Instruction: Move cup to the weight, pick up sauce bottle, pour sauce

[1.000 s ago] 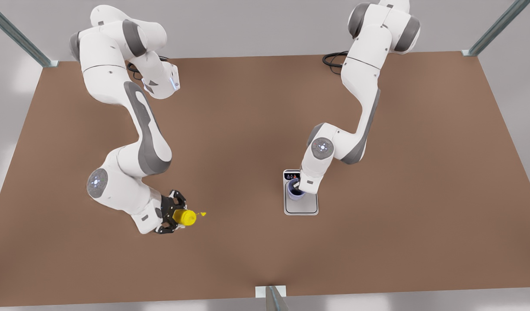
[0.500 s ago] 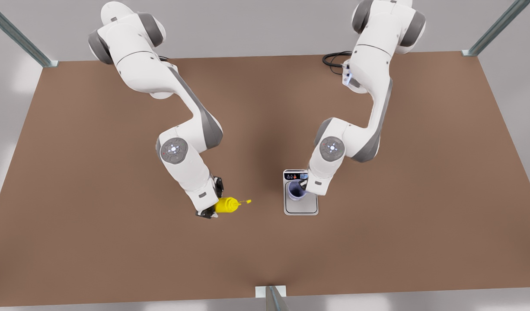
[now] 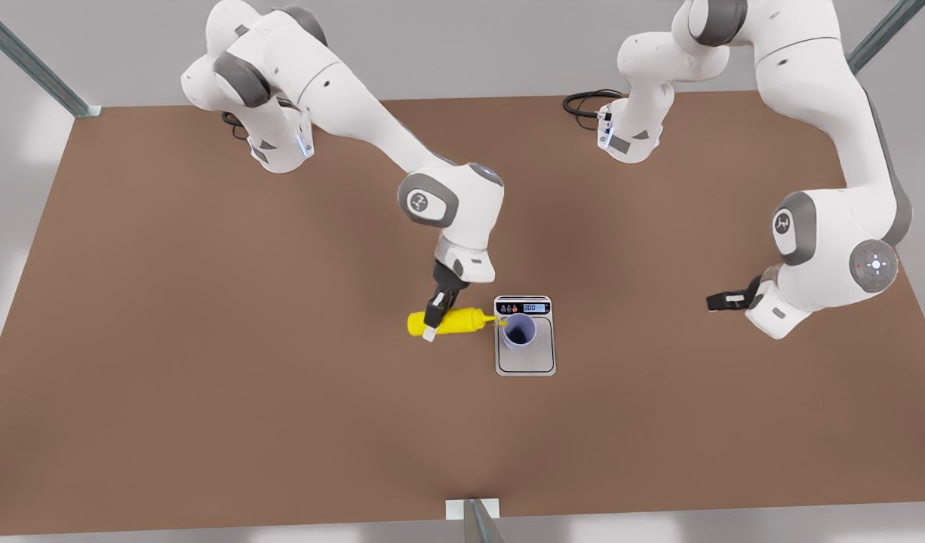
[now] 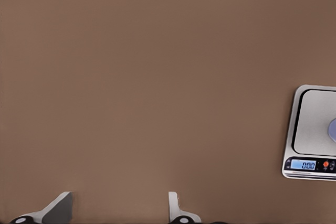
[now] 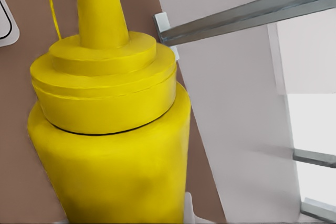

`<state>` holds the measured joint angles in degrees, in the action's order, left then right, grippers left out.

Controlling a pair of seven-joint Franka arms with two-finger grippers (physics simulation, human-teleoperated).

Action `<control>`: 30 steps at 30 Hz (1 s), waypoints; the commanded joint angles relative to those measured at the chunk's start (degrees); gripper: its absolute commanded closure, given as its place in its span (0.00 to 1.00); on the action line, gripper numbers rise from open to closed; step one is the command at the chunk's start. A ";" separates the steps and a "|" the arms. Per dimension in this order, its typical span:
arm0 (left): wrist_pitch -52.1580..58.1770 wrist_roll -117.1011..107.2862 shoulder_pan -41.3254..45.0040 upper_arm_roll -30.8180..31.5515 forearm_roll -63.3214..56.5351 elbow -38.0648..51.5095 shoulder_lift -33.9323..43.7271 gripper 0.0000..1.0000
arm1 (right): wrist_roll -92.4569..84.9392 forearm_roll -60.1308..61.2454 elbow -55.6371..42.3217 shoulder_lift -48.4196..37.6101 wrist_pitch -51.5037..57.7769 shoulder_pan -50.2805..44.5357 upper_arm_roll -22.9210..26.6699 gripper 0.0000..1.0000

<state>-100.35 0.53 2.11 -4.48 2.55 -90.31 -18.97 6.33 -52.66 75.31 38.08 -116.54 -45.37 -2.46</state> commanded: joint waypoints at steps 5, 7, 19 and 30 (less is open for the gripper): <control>1.30 -0.97 0.35 0.61 -1.49 0.39 0.52 0.00 | 1.67 -9.13 0.18 2.53 4.30 -3.06 0.00 0.46; 1.56 -1.15 0.44 0.70 -1.14 0.39 0.34 0.00 | 2.28 -12.29 -0.08 3.85 5.88 -3.68 0.00 0.46; 1.13 -0.80 4.40 0.35 -4.48 9.71 -1.07 0.00 | 3.16 -32.07 -1.05 11.84 12.03 -6.75 0.00 0.46; 1.21 -0.97 4.66 0.79 -5.45 12.26 -0.98 0.00 | 3.42 -37.17 -1.22 13.78 15.37 -8.42 0.09 0.46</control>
<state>-99.22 -0.44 6.80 -3.69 -2.77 -78.05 -19.96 9.65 -89.72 74.09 51.86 -101.20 -53.79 -2.38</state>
